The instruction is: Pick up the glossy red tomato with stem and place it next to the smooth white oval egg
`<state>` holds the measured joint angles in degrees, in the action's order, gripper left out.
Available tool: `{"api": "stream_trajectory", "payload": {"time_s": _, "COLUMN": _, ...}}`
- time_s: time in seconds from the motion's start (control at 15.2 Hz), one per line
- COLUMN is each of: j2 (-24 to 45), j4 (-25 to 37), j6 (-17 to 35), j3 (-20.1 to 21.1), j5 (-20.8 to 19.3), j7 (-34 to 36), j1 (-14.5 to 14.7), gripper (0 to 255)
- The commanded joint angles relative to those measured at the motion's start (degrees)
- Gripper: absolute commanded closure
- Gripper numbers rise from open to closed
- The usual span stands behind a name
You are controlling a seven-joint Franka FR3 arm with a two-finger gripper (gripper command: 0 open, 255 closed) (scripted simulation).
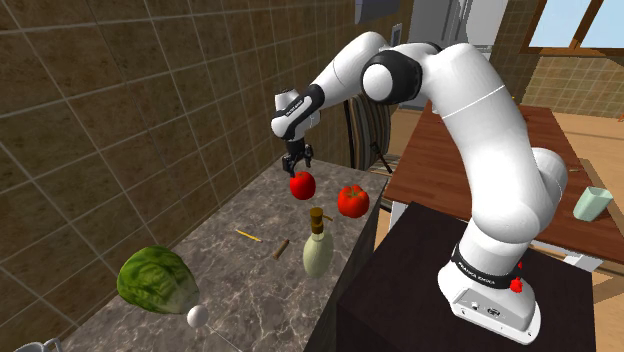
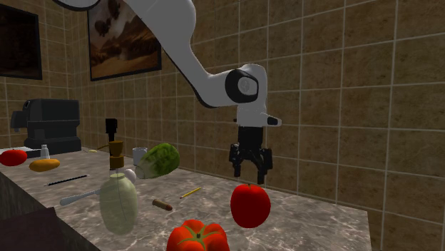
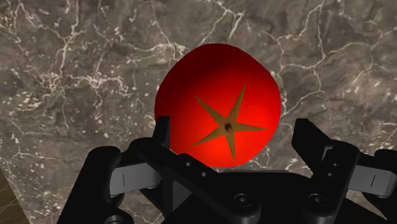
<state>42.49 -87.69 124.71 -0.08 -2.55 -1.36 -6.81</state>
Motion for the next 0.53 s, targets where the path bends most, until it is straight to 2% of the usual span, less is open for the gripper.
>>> {"api": "stream_trajectory", "payload": {"time_s": 0.0, "j2": 0.03, "j4": -0.04, "j6": 0.09, "j3": 0.0, "j5": 0.0, "j7": 0.0, "j1": 0.0, "gripper": 0}}
{"api": "stream_trajectory", "payload": {"time_s": 0.2, "j2": 0.03, "j4": -0.03, "j6": 0.07, "j3": 0.0, "j5": 0.0, "j7": 0.0, "j1": 0.0, "gripper": 0}}
{"api": "stream_trajectory", "payload": {"time_s": 0.26, "j2": 0.03, "j4": -0.03, "j6": 0.07, "j3": 0.0, "j5": 0.0, "j7": 0.0, "j1": 0.0, "gripper": 255}}
{"api": "stream_trajectory", "payload": {"time_s": 0.46, "j2": 0.03, "j4": -0.03, "j6": 0.07, "j3": 0.0, "j5": 0.0, "j7": 0.0, "j1": 0.0, "gripper": 255}}
